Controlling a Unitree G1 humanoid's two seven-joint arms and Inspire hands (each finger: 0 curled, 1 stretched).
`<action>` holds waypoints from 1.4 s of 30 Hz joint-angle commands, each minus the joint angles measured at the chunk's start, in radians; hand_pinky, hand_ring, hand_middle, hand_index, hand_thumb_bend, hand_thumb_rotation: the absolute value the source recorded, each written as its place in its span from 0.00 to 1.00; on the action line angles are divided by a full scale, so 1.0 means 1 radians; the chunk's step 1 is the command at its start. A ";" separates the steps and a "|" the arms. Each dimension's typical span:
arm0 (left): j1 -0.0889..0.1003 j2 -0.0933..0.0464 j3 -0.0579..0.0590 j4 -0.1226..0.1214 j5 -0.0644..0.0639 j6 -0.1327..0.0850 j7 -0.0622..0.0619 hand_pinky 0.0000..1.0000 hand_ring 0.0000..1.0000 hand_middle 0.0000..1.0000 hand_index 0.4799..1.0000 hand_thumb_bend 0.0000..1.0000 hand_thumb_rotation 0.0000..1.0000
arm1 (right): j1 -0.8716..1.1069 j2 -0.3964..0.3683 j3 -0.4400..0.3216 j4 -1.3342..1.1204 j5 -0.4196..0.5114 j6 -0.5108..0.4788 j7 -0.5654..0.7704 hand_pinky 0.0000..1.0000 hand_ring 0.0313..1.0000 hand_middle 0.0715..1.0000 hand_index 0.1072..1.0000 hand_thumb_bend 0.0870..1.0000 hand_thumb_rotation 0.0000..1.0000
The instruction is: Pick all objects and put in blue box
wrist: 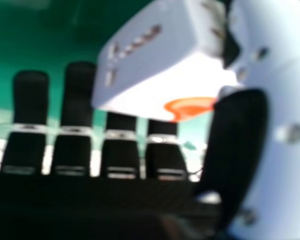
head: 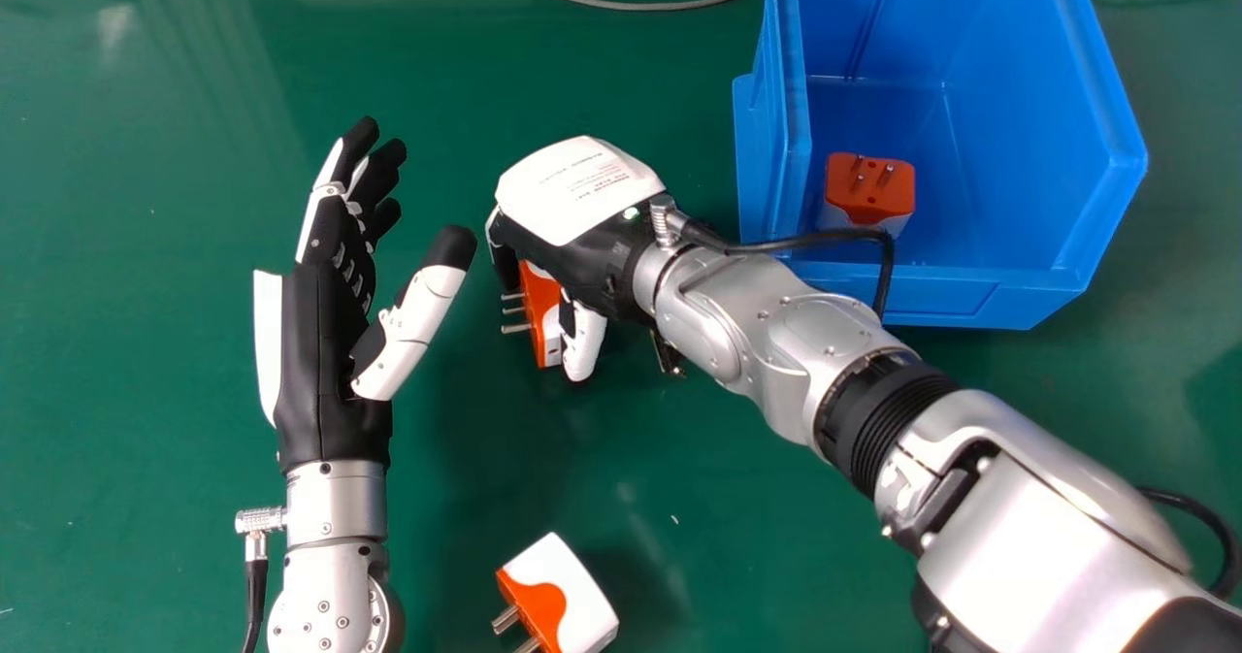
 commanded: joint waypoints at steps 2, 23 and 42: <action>-0.008 0.003 -0.005 -0.008 0.003 -0.009 -0.001 0.89 0.89 0.87 0.78 0.87 0.60 | -0.004 -0.004 -0.011 -0.008 0.013 -0.010 -0.029 0.37 0.40 0.49 0.52 0.48 0.00; -0.004 0.007 -0.006 -0.009 0.014 -0.017 0.011 0.89 0.89 0.87 0.78 0.88 0.60 | 0.007 -0.013 -0.033 -0.048 0.017 -0.004 -0.097 0.35 0.37 0.47 0.49 0.46 0.00; -0.007 -0.004 0.003 -0.006 -0.037 -0.019 -0.048 0.88 0.89 0.87 0.77 0.87 0.58 | 0.248 -0.148 -0.260 -0.510 0.159 0.080 -0.142 0.31 0.40 0.49 0.49 0.45 0.00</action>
